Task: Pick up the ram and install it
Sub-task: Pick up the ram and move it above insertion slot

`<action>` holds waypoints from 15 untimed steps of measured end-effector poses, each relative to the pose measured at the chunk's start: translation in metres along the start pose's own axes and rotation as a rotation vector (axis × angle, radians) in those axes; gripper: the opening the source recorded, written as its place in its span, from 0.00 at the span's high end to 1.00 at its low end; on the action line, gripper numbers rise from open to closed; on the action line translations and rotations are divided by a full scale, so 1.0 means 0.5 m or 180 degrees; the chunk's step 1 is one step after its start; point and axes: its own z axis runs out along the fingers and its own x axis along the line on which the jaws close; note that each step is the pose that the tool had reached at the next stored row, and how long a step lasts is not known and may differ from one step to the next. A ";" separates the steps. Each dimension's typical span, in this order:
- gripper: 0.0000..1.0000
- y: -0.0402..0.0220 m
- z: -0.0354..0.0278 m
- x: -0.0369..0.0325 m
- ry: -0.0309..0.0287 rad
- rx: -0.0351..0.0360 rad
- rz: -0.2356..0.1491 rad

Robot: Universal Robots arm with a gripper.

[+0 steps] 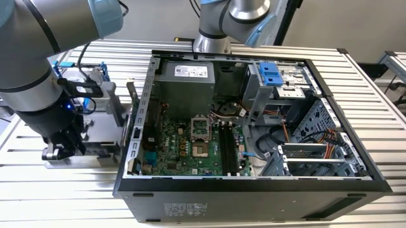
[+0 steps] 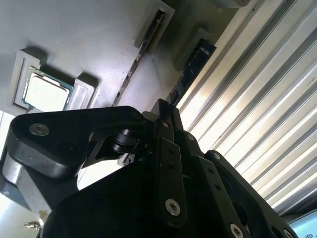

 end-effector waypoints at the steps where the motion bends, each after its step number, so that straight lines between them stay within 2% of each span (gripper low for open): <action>1: 1.00 0.000 -0.003 0.000 0.0000 0.0000 0.0000; 6: 1.00 0.000 -0.018 0.000 0.0000 0.0000 0.0000; 15: 1.00 0.000 -0.054 -0.001 0.0000 0.0000 0.0000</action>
